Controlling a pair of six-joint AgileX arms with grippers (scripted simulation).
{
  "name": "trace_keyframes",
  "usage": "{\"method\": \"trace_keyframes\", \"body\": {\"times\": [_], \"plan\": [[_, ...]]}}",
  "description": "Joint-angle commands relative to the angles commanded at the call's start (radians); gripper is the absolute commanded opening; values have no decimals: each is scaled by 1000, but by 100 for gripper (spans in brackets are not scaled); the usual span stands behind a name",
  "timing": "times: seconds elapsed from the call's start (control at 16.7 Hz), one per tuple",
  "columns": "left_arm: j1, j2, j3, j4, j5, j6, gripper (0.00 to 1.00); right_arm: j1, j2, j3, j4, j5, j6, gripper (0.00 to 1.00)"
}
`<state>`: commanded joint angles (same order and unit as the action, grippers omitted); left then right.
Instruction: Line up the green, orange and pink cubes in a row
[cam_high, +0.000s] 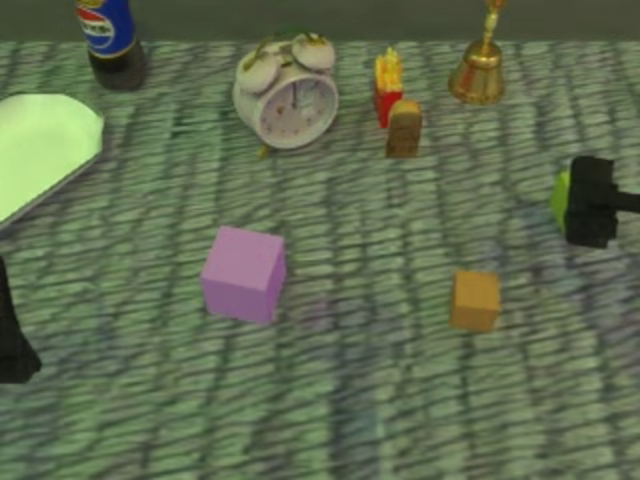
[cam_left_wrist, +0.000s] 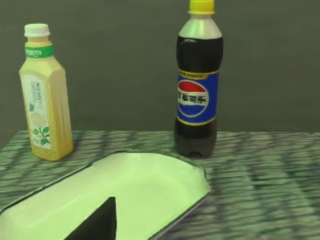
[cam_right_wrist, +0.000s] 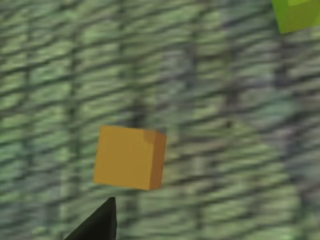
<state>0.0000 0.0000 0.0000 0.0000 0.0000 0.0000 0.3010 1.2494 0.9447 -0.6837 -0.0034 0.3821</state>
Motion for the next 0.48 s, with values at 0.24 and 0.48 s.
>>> {"method": "trace_keyframes", "body": {"times": [0.24,0.48], "plan": [[0,0,0,0,0,0,100,88,364,275,-205,-1,113,100],[0,0,0,0,0,0,100,154,636,497,-351,2,199,100]]}}
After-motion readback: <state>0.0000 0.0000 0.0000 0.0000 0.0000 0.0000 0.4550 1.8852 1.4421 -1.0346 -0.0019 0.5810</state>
